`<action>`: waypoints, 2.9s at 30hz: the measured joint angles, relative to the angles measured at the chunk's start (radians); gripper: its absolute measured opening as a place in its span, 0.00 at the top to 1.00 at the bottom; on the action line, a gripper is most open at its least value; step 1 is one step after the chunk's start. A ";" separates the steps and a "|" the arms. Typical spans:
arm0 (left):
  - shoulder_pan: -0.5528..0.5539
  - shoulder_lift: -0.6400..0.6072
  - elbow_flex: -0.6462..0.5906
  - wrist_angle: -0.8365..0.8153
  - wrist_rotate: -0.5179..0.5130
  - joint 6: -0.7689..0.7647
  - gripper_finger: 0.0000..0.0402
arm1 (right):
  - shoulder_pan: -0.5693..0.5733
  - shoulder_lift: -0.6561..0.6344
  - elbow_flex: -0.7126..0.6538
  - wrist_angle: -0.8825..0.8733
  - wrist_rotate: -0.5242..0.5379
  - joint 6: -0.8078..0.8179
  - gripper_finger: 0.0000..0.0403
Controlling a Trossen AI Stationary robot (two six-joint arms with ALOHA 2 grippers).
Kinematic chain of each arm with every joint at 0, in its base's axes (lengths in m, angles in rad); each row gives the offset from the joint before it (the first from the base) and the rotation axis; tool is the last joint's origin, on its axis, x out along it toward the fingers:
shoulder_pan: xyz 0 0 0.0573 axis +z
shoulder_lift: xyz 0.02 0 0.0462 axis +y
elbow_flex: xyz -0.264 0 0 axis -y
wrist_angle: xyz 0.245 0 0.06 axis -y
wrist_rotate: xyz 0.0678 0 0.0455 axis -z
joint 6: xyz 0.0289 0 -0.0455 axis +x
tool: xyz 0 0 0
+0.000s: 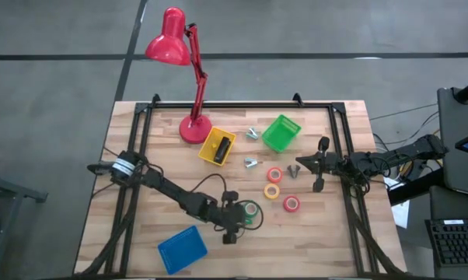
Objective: Pick and place Stapler, Stapler remover, tape
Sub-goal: Put the green stapler into the blue bin
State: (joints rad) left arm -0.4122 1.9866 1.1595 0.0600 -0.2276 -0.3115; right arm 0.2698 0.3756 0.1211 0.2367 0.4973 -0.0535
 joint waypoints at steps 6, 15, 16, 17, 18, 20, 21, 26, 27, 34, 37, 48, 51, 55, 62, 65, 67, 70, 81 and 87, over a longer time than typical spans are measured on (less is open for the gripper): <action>0.003 0.054 0.005 0.048 0.002 0.007 0.55 | 0.000 0.000 0.000 0.000 0.000 -0.002 0.98; -0.003 0.060 0.005 0.094 -0.004 0.025 0.55 | 0.000 0.000 0.000 0.000 0.000 0.000 0.98; -0.003 0.061 0.005 0.096 -0.002 0.027 0.55 | 0.000 0.000 0.000 0.000 0.000 -0.001 0.98; -0.003 0.061 0.005 0.096 0.000 0.027 0.55 | 0.000 0.000 0.000 0.000 0.000 -0.002 0.98; -0.002 0.061 0.005 0.097 0.001 0.027 0.55 | 0.000 0.000 0.000 0.000 0.000 -0.001 0.98; -0.002 0.061 0.005 0.098 0.001 0.027 0.56 | 0.000 0.000 0.000 0.000 0.000 0.000 0.98; -0.002 0.061 0.004 0.101 0.000 0.027 0.57 | 0.000 0.000 0.000 0.000 0.000 -0.002 0.98; -0.002 0.062 0.003 0.119 0.001 0.026 0.67 | 0.000 0.000 0.000 0.000 0.000 -0.002 0.98; -0.002 0.062 0.003 0.121 0.001 0.026 0.69 | 0.000 0.000 0.000 0.000 0.000 -0.002 0.98; -0.002 0.062 0.003 0.122 0.004 0.025 0.80 | 0.000 0.000 0.000 0.000 0.000 0.000 0.98; -0.002 0.061 0.003 0.121 0.025 0.024 0.80 | 0.000 0.000 0.000 0.000 0.000 0.000 0.98; -0.015 0.007 0.004 0.009 0.143 -0.004 0.80 | 0.000 0.000 0.000 0.000 0.000 0.000 0.98; -0.019 -0.062 0.004 -0.095 0.167 -0.018 0.81 | 0.000 0.000 0.000 0.000 0.000 0.000 0.98; -0.035 -0.159 0.000 -0.197 0.168 -0.032 0.79 | 0.000 0.000 0.000 0.000 0.000 -0.002 0.98; -0.115 -0.314 -0.001 -0.417 0.196 -0.096 0.78 | 0.000 0.000 0.000 0.000 0.000 0.000 0.98; -0.167 -0.370 -0.002 -0.491 0.199 -0.162 0.79 | 0.000 0.000 0.000 0.000 0.000 -0.001 0.98; -0.205 -0.404 -0.002 -0.531 0.195 -0.217 0.80 | 0.000 0.000 0.000 0.000 0.000 0.000 0.98; -0.271 -0.435 -0.002 -0.580 0.192 -0.289 0.79 | 0.000 0.000 0.000 0.000 0.000 -0.001 0.98; -0.434 -0.438 -0.003 -0.765 0.065 -0.557 0.79 | 0.000 0.000 0.000 0.000 0.000 0.000 0.98; -0.463 -0.415 -0.003 -0.862 0.063 -0.679 0.78 | 0.000 0.000 0.000 0.000 0.000 -0.001 0.98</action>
State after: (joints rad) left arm -0.8749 1.5712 1.1564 -0.8017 -0.1646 -0.9910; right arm 0.2699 0.3759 0.1211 0.2367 0.4975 -0.0541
